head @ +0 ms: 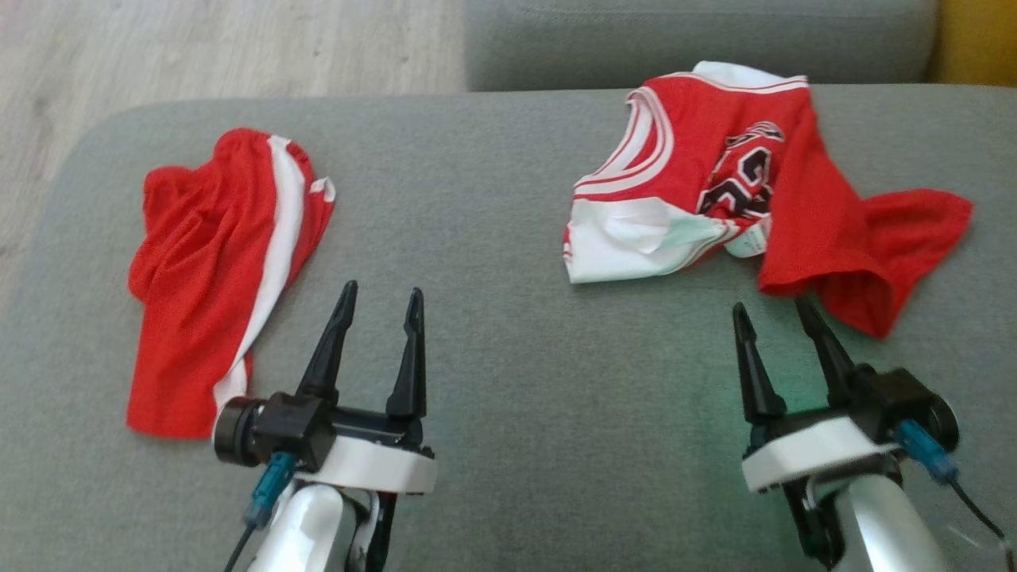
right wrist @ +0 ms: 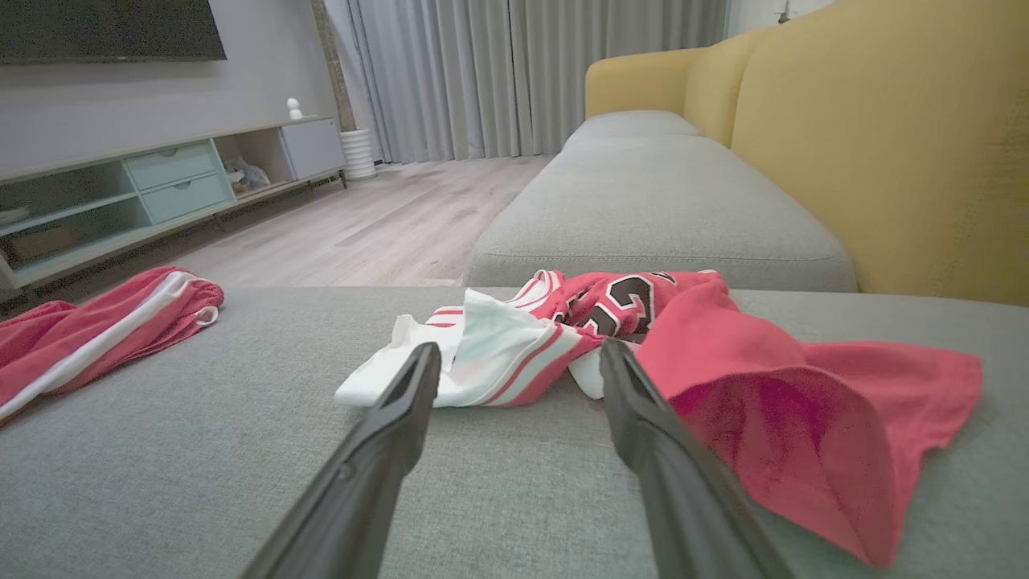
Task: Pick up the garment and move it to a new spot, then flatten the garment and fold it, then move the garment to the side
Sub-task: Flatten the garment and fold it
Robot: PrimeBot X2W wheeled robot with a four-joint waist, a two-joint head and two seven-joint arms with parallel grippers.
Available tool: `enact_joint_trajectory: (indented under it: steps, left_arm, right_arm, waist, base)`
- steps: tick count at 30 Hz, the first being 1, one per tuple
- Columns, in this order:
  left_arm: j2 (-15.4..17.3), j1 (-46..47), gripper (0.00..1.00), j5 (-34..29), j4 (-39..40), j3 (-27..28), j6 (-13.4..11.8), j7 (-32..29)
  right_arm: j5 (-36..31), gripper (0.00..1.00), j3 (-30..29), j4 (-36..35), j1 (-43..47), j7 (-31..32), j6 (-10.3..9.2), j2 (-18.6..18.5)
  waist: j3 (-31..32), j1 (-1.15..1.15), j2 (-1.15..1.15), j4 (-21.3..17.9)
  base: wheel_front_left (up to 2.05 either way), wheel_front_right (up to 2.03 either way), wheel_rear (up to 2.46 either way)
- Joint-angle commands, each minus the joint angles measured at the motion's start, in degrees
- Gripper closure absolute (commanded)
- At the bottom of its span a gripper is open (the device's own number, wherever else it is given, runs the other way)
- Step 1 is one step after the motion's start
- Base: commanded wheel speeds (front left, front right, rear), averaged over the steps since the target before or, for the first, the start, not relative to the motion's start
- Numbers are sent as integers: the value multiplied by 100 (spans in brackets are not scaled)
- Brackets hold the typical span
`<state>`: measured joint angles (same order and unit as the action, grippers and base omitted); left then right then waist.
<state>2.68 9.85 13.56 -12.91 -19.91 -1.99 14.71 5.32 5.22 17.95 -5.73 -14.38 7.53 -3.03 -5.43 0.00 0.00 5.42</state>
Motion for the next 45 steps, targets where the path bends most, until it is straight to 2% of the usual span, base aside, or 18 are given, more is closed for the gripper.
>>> enact_joint_trajectory:
  steps: [1, 6, 15, 24, 26, 36, 40, 45]
  left_arm:
    - [20, 241, 0, -6, 150, 153, 1, 29]
    - [20, 337, 0, 37, 129, 79, -22, 29]
    - [20, 491, 0, 112, 97, -28, -35, 29]
    - [20, 531, 0, 156, 86, -64, -62, 29]
    - [20, 527, 0, 158, 87, -65, -70, 29]
    - [20, 464, 0, 96, 68, 24, -95, 29]
    - [20, 419, 0, 73, 58, 67, -87, 29]
    - [20, 350, 0, 69, 64, 103, -94, 29]
  right_arm:
    - [-83, 0, 186, -138, -354, -58, -4, 13]
    - [-344, 0, 287, 173, -847, 181, -4, -41]
    - [-602, 0, 470, 1418, -1997, 847, -4, -819]
    - [-503, 0, 1221, 2437, -2608, 930, -4, -1270]
    - [-418, 100, 1315, 2622, -2690, 900, -4, -1261]
    - [145, 100, 1888, 2657, -2794, 253, -4, -779]
    - [366, 100, 2373, 2400, -2628, 137, -4, -512]
    - [558, 100, 3120, 2127, -2327, 211, -4, -347]
  waist:
    - [-78, 0, 0, 97]
    - [-275, 0, 0, 352]
    - [-543, 0, 0, 817]
    - [-572, 0, 0, 1004]
    - [-561, 0, 0, 1008]
    - [-429, 0, 0, 868]
    - [-310, 0, 0, 756]
    - [-132, 0, 0, 629]
  base:
    - [0, 0, 0]
    - [0, 0, 0]
    - [0, 0, 0]
    - [0, 0, 0]
    - [0, 0, 0]
    - [0, 0, 0]
    - [0, 0, 0]
    - [0, 0, 0]
